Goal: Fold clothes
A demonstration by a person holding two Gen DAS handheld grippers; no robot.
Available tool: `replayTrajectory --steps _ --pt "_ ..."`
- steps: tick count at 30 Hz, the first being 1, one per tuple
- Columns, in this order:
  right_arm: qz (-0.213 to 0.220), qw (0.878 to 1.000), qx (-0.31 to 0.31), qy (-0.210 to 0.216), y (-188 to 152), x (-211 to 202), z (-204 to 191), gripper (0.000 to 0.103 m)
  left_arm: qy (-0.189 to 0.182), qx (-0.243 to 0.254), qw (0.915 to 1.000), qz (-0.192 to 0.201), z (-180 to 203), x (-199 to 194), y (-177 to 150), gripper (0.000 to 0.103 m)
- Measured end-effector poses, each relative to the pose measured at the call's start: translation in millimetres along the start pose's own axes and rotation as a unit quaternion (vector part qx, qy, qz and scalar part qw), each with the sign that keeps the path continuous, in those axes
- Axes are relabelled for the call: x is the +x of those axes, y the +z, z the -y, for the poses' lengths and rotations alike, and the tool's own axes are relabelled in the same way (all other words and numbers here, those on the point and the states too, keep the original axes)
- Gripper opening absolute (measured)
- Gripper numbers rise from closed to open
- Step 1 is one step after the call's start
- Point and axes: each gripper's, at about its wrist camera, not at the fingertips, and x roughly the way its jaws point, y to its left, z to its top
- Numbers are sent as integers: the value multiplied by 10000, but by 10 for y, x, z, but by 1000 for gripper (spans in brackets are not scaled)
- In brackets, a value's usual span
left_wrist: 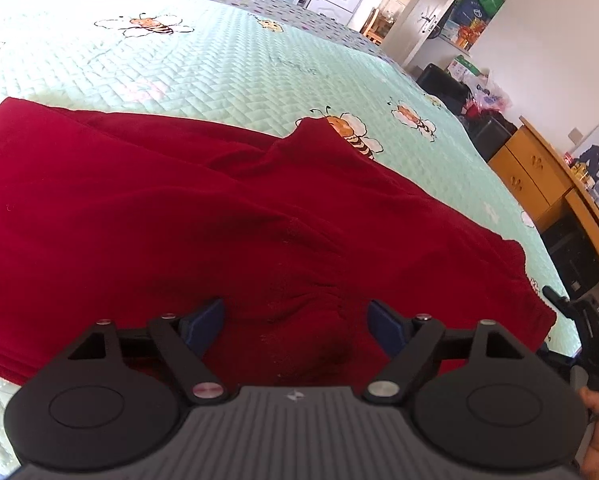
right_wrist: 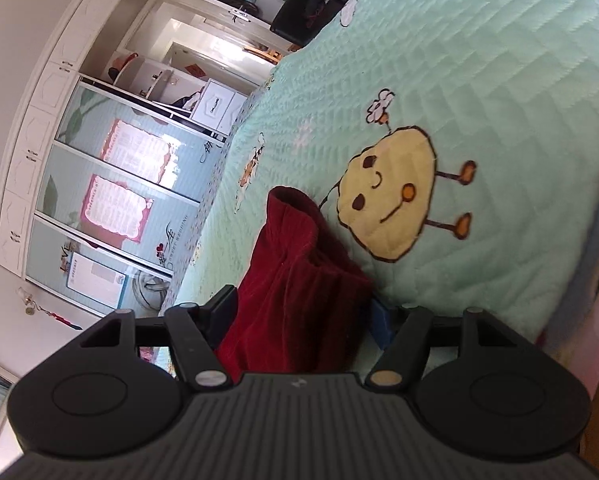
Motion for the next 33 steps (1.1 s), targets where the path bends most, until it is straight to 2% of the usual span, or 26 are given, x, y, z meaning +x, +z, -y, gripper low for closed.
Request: replayTrajectory --steps 1,3,8,10,15,19,21,23,28,33 --pt "-36 10000 -37 -15 8 -17 -10 47 -45 -74 10000 6 -22 -1 2 83" --pt "-325 9995 48 18 17 -3 25 19 -146 -220 9997 3 -70 -7 13 83" --pt "-297 9993 -109 181 35 -126 -144 16 -546 -1061 9929 11 -312 -164 53 83" --pt "-235 9982 -489 245 50 -157 -365 16 -638 -1291 9896 13 -406 -263 61 83" --pt "-141 9884 -1484 282 21 -143 -945 16 -730 -1448 9866 150 -615 -532 54 83" --pt "-225 9766 -2110 334 -87 -76 -1329 16 -613 -1617 9845 306 -822 -711 72 83" --pt "-327 9656 -2549 401 -190 -50 -1579 16 -514 -1669 9837 424 -953 -831 108 83" --pt "-450 9487 -3087 510 -343 -23 -1892 16 -430 -1778 9818 520 -1080 -942 147 83" --pt "-828 8950 -4277 960 -884 47 -2724 16 -324 -2091 9734 878 -1431 -1254 200 83" --pt "-1514 8425 -4913 1612 -1729 307 -3330 16 -270 -2282 9664 1147 -1744 -1524 128 83"
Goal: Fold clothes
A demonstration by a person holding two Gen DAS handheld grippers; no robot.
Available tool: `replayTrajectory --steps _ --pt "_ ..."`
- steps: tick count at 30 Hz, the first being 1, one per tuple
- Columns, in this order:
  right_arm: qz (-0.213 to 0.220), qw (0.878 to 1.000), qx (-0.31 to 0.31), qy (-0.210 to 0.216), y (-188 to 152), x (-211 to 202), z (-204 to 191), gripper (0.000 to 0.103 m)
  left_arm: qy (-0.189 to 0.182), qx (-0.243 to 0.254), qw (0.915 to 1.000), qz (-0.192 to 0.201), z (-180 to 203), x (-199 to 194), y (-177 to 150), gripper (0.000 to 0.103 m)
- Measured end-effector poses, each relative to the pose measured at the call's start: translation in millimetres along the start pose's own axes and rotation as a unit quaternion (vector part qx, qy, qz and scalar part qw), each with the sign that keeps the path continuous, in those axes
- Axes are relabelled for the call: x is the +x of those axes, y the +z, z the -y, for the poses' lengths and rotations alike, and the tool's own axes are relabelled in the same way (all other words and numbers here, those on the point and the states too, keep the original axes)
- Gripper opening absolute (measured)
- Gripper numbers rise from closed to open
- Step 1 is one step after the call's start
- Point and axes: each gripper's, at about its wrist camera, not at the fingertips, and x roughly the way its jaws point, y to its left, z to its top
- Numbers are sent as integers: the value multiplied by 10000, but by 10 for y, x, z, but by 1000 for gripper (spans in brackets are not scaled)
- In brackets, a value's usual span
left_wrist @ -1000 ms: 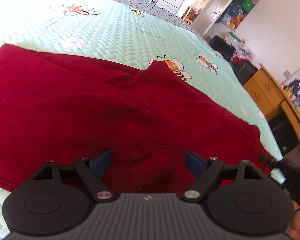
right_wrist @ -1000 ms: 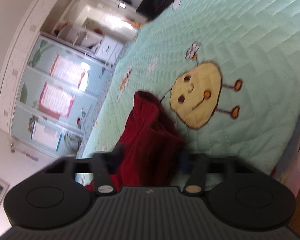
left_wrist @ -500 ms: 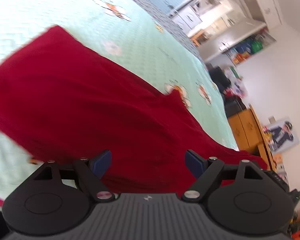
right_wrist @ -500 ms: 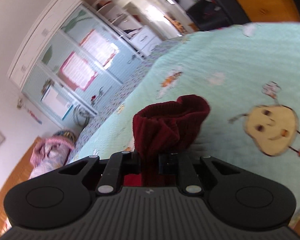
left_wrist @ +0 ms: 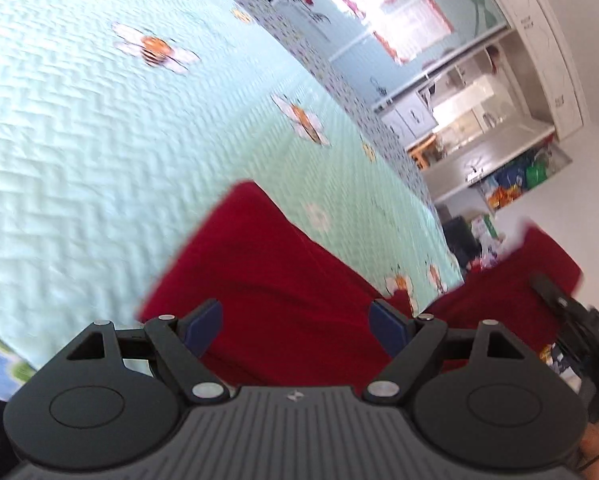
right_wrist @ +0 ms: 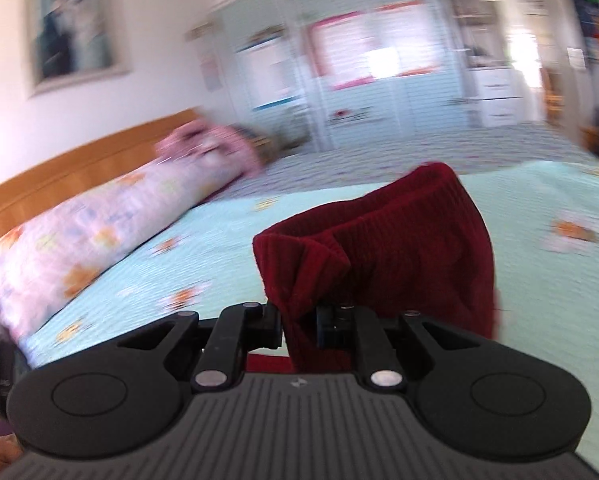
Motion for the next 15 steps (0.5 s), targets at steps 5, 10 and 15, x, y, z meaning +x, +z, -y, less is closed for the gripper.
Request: replayTrajectory --steps 5,10,15 --pt "-1220 9887 -774 399 -562 1123 -580 16 138 -384 9992 61 -333 -172 23 84" --pt "-1875 9676 -1686 142 -1151 1509 -727 16 151 -573 9982 54 -562 -288 3 84" --pt "-1616 9651 -2056 117 -1050 1395 -865 16 16 -696 9976 42 -656 -271 -9 84"
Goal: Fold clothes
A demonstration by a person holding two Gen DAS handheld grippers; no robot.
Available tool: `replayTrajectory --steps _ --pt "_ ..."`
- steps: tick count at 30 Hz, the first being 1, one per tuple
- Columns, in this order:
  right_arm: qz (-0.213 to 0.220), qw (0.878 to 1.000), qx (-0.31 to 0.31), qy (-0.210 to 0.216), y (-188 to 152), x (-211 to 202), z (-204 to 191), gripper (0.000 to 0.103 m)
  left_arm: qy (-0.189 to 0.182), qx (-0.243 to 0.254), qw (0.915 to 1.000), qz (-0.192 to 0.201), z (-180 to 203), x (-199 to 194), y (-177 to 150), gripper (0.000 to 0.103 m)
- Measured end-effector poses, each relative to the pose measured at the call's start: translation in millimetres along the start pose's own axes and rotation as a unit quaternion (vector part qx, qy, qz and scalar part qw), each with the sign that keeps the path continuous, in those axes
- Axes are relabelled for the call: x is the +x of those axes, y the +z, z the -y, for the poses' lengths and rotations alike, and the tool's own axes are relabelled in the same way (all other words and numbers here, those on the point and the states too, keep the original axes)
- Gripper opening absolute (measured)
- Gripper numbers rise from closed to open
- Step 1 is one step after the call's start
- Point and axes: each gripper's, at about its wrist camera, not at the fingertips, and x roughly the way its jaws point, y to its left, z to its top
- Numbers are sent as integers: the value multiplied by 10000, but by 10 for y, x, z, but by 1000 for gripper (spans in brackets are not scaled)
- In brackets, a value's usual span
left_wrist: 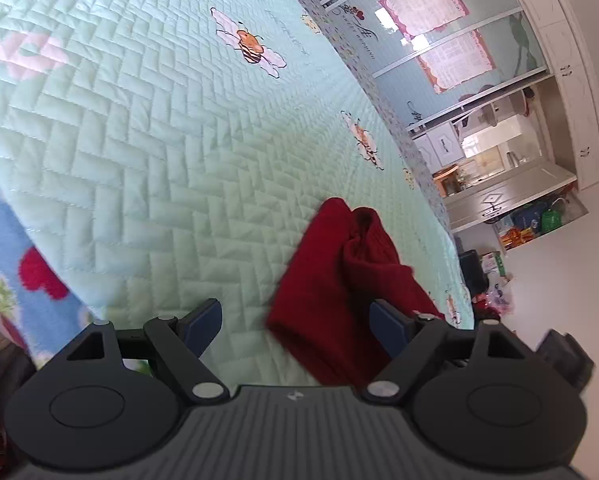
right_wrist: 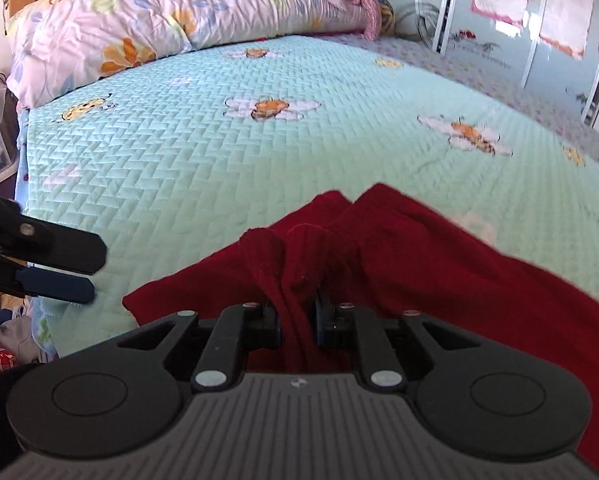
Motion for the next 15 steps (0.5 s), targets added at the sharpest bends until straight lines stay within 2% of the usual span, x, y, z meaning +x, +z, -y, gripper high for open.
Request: replayTrajectory --steps 4,8,11,13,15 --pt "396 9992 5 -65 295 -121 -67 16 -143 -44 9999 68 -8 8 15 84" --pt "651 9977 -198 31 425 -310 -170 16 -99 -121 9998 102 -31 -12 16 84" --pt "377 9964 -747 112 311 -85 -442 16 -20 -128 9999 94 -25 12 34 84" --pt "69 9959 -870 252 155 199 -559 20 18 -111 9999 94 -27 8 26 84" --pt "52 9957 -873 301 35 301 -588 23 41 -122 9999 84 -41 11 27 84"
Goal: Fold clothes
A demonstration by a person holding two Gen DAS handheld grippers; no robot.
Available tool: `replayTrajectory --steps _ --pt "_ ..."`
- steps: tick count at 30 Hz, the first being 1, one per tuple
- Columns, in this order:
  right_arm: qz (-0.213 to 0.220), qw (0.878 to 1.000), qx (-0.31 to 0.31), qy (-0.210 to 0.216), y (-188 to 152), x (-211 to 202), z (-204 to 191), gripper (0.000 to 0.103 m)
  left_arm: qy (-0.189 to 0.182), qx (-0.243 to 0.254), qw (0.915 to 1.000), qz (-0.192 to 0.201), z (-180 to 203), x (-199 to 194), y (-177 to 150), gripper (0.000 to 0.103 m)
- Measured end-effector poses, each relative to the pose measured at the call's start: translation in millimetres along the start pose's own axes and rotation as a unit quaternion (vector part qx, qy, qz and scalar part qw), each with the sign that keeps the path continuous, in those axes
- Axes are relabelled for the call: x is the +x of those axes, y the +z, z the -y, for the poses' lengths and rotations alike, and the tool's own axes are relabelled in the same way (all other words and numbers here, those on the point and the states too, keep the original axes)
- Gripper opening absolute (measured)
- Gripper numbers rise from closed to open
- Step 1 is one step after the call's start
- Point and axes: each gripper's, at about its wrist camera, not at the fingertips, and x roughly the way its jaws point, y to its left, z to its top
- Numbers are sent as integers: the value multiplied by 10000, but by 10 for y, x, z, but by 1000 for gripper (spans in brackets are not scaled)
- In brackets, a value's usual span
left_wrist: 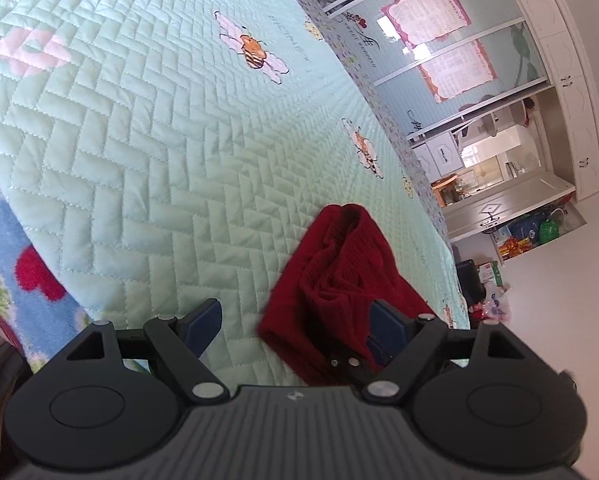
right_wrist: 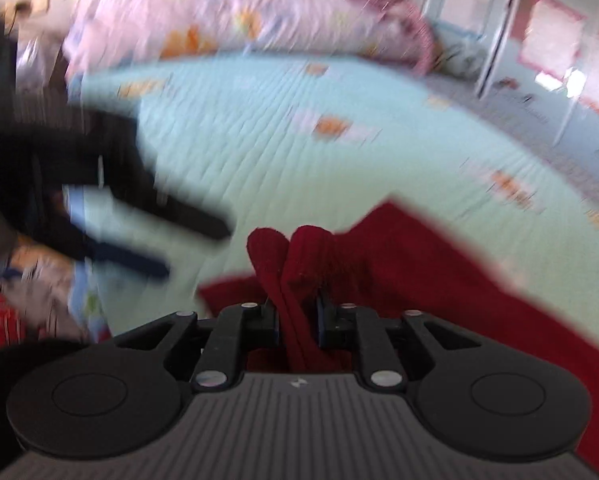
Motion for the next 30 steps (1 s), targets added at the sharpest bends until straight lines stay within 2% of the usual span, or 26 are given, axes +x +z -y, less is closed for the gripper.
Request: replayTrajectory --steps 2,5,7,9,11,12,14,16,18,22,24,27,30 --pt "158 9998 64 44 -53 -32 7 26 11 -23 10000 11 5 9 9 84" --pt "423 9985 101 330 -65 -172 36 40 25 -60 10000 40 27 24 23 84" --pt "680 9963 104 519 -76 -297 42 60 40 -51 10000 73 63 32 33 84" --pt "931 9931 111 711 -95 -440 38 63 24 -79 9999 132 95 17 39 84" --pt "1000 9892 311 1027 -122 -578 78 63 -79 -105 9998 167 145 2 47 84" --pt "997 9866 465 1206 -146 -645 114 63 -177 -80 9997 141 193 5 47 84" --pt "1037 9835 794 1251 -238 -806 217 63 -465 109 9989 21 352 53 30 84" --pt "1041 9833 1119 988 -381 -983 362 63 -668 346 9971 -88 533 129 -5 84" --pt "1037 9817 1441 689 -530 -1161 513 63 -664 419 9968 -124 646 209 -37 84" --pt "943 9881 1198 -188 -789 -1506 669 63 -98 419 9991 -37 652 320 -102 84" --pt "845 9903 994 -480 -887 -1596 684 63 55 520 9986 33 634 343 -143 84" --pt "735 9919 772 -691 -992 -1602 686 63 361 831 9955 271 676 333 -207 80" --pt "675 9929 706 -679 -1006 -1511 688 62 915 1121 9890 311 680 368 -242 78"
